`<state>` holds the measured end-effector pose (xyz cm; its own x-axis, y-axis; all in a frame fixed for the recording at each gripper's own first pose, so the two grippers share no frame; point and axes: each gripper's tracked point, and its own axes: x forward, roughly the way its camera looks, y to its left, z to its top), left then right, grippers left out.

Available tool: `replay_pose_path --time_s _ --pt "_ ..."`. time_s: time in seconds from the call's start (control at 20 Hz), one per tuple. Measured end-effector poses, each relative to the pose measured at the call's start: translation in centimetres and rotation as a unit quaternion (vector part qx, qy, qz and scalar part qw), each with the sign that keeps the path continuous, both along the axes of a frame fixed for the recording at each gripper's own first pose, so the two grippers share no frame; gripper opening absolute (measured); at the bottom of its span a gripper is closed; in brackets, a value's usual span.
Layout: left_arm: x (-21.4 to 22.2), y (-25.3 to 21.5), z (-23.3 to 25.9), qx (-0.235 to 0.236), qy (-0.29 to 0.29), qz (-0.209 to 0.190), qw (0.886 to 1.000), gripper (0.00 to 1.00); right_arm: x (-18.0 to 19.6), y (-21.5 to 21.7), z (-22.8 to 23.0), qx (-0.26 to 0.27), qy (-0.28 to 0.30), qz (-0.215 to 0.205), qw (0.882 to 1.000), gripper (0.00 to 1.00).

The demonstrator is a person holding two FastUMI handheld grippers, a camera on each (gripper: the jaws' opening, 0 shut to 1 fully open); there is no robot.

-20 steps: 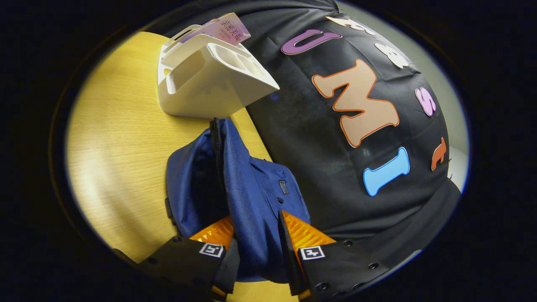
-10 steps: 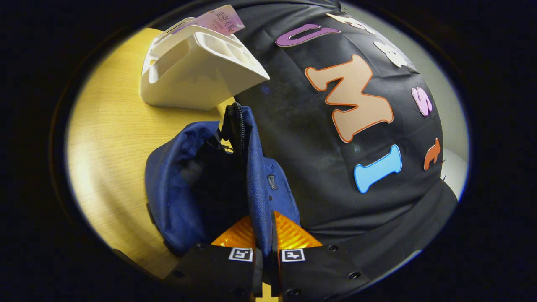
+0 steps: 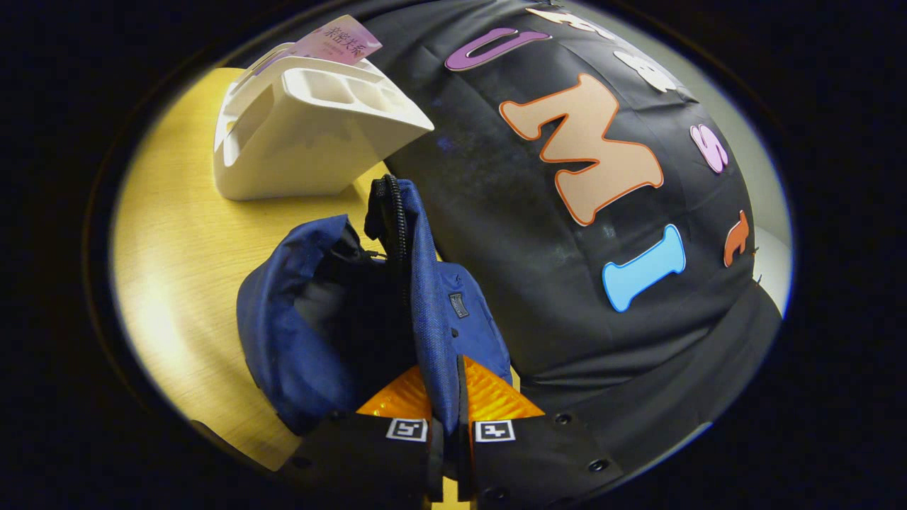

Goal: Open the schoolbag, grab two books from the bookshelf and put them into the schoolbag.

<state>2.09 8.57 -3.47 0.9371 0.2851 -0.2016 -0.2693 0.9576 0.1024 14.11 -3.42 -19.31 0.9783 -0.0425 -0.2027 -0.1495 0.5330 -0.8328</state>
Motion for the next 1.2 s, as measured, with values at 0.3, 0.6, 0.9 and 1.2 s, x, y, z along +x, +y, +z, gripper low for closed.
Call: replay_pose_path --time_s 0.3,0.6,0.9,1.2 --pt "4.6 3.1 1.6 0.015 0.012 -0.025 1.0 0.94 0.3 0.0 0.8 0.002 0.001 -0.006 1.0 0.12" --pt "8.7 4.4 -0.9 -0.034 0.076 -0.048 0.995 0.92 0.0 0.2 1.1 -0.003 0.0 -0.008 1.0 0.1" --pt "10.6 7.5 -4.2 -0.044 0.196 -0.04 0.979 0.86 0.1 0.1 1.4 0.001 0.002 -0.01 1.0 0.12" --pt "11.1 7.6 -6.8 -0.066 0.292 -0.067 0.952 0.83 0.1 0.1 1.4 -0.003 0.002 -0.009 1.0 0.13"
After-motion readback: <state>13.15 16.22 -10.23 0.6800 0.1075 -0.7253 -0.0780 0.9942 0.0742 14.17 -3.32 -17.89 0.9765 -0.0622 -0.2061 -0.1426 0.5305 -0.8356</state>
